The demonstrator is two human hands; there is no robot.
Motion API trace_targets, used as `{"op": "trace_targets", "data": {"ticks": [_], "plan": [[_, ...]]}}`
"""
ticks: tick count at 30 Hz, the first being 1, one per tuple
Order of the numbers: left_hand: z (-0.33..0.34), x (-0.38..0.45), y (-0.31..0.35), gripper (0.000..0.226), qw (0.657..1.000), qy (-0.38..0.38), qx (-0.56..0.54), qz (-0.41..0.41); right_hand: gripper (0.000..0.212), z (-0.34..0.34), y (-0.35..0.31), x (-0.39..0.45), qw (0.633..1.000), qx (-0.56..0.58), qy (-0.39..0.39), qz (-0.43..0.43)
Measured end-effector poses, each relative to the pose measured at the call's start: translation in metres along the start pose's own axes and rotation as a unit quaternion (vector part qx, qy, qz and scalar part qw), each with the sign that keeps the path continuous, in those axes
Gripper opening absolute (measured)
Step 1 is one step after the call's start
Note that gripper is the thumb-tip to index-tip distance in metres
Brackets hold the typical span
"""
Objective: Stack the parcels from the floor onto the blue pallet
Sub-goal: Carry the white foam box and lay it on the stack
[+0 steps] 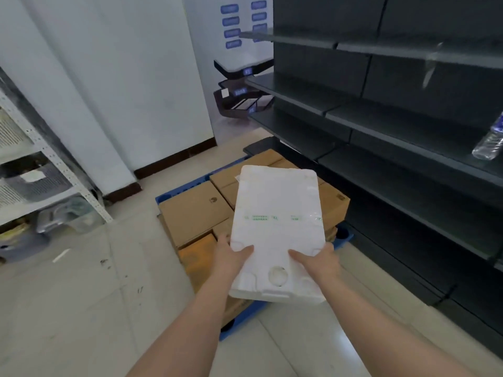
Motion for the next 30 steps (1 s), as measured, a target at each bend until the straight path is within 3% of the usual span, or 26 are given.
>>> {"op": "trace_targets", "data": {"ticks": [6, 18, 27, 30], "plan": [[0.029, 0.078, 0.003, 0.067, 0.999, 0.009, 0.026, -0.044, 0.096, 0.022, -0.019, 0.086, 0.999, -0.019, -0.026, 0.036], [0.096, 0.254, 0.003, 0.052, 0.994, -0.061, 0.037, -0.083, 0.089, 0.057, -0.046, 0.247, 0.99, -0.095, 0.0, 0.105], [0.138, 0.391, 0.024, 0.049, 0.986, -0.086, 0.125, -0.066, 0.098, 0.087, -0.052, 0.346, 0.985, -0.042, 0.062, 0.153], [0.15, 0.437, 0.012, 0.055, 0.986, -0.066, 0.107, -0.107, 0.103, 0.112, -0.042, 0.383, 0.989, -0.051, 0.032, 0.131]]}}
Point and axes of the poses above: each hand's wrist, its own x-axis towards the middle knuckle, its own z-axis out of the palm, y = z × x, the point moved 7 cm from there along x, towards the middle knuckle, and after that the axes turned 4 degrees about x, right-handed, at the moved point
